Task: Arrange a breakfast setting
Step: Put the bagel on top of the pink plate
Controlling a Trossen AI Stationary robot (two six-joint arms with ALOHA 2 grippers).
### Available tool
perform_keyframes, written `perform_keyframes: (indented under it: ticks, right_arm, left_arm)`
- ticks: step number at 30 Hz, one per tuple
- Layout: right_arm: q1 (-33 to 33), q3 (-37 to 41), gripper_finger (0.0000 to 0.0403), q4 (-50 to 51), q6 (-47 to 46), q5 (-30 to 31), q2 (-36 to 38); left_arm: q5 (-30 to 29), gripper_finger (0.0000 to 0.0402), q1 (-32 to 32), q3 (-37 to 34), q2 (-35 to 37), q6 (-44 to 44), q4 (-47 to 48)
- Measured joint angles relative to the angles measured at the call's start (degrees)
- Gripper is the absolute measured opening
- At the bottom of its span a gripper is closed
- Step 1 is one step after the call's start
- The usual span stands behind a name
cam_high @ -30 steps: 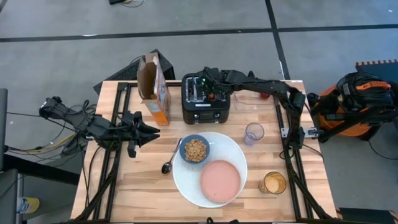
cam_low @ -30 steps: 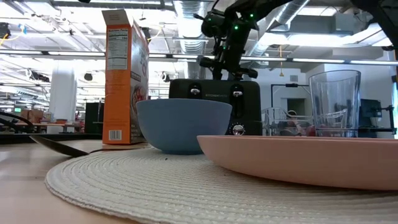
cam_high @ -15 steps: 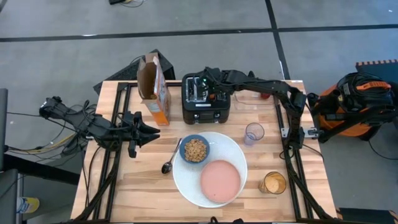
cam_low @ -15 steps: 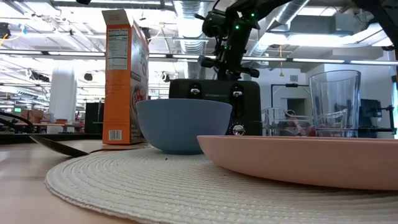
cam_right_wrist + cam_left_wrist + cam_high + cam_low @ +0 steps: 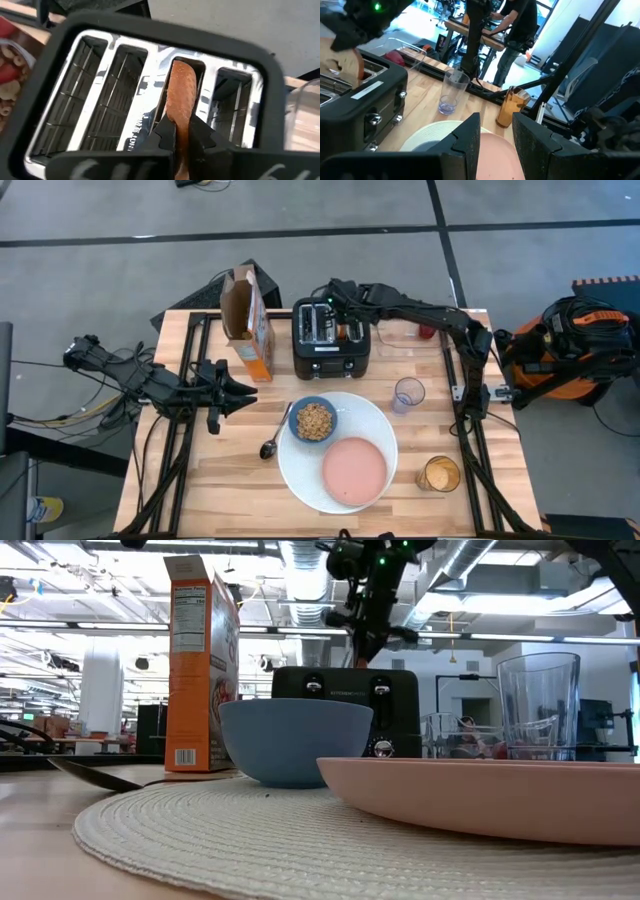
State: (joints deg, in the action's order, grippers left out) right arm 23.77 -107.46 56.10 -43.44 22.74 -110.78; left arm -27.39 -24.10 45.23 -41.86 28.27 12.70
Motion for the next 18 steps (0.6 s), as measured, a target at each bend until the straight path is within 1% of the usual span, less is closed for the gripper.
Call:
perform_keyframes:
  ticks: [7,11,18]
  right_arm:
    - [0.0,-6.0,0.0029,7.1,0.5,2.8,0.1]
    - [-0.5,-9.9,0.0028,10.7,1.7,3.3,0.2]
    - [-1.6,-15.6,0.0028,13.5,3.1,3.0,0.2]
  left_arm:
    - [0.0,0.0100,0.0,0.0,0.0,0.0,0.4]
    - [0.0,0.0100,0.0,0.0,0.0,0.0,0.4]
    - [0.0,0.0100,0.0,0.0,0.0,-0.6,0.4]
